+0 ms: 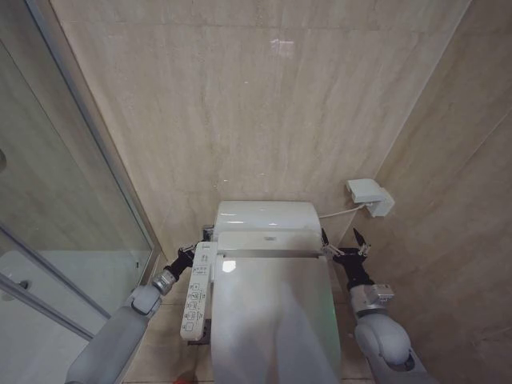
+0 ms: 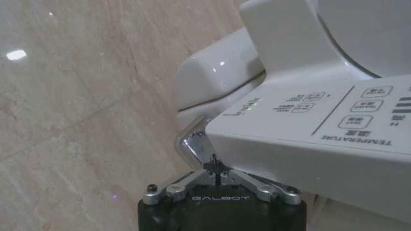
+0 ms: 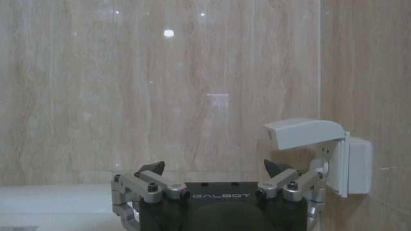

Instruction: Open the toilet lid, clean the toilet bowl with a toilet brush, close the toilet lid, and flush.

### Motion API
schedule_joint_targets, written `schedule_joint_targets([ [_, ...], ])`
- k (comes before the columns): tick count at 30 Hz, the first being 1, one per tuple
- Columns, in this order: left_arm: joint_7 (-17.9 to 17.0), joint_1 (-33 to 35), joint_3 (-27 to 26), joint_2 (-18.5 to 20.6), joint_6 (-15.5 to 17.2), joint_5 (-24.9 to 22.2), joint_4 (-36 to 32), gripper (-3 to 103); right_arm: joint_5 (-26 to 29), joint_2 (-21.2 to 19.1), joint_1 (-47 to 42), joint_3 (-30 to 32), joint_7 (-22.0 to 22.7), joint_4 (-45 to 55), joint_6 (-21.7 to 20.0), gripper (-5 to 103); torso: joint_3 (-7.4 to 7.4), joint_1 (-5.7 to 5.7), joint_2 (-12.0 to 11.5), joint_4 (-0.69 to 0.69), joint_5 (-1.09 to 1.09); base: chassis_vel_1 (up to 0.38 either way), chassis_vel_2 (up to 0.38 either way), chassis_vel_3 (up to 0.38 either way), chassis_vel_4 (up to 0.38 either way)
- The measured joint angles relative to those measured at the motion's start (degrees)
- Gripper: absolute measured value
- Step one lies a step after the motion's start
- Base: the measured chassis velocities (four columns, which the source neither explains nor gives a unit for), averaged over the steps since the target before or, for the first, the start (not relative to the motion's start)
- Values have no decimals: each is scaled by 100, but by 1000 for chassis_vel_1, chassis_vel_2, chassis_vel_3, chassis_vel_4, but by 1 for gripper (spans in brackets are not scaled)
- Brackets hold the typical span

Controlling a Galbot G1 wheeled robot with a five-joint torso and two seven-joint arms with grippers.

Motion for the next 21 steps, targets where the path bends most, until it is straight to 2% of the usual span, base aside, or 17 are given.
schedule_joint_targets([
  [6, -80, 170, -166, -19, 8, -15, -43, 0, 0, 0, 0, 0, 0, 0, 0, 100, -1, 0, 1, -1, 2, 0, 0, 0, 0],
  [11, -288, 521, -480, -68, 95, -29, -62, 0, 0, 0, 0, 0, 0, 0, 0, 100, -1, 0, 1, 4, 0, 0, 0, 0, 0],
  [14, -868, 745, -791, -144, 279, -71, -266, 0, 0, 0, 0, 0, 0, 0, 0, 100, 0, -1, 1, 3, 0, 0, 0, 0, 0],
  [15, -868, 745, -791, -144, 279, -71, -266, 0, 0, 0, 0, 0, 0, 0, 0, 100, 0, -1, 1, 3, 0, 0, 0, 0, 0],
  [16, -1125, 806, -865, -170, 364, -158, -401, 0, 0, 0, 0, 0, 0, 0, 0, 100, 0, -1, 1, 3, 1, 0, 0, 0, 0],
  [17, -1125, 806, -865, -170, 364, -158, -401, 0, 0, 0, 0, 0, 0, 0, 0, 100, 0, -1, 1, 3, 1, 0, 0, 0, 0],
  [20, -1720, 1050, -1157, -255, 635, -563, -993, 0, 0, 0, 0, 0, 0, 0, 0, 100, 0, 0, 1, 0, 0, 0, 0, 0, 0],
  [21, -1811, 1148, -1251, -269, 747, -675, -1215, 0, 0, 0, 0, 0, 0, 0, 0, 100, 0, -1, 1, 1, 1, 0, 0, 0, 0],
])
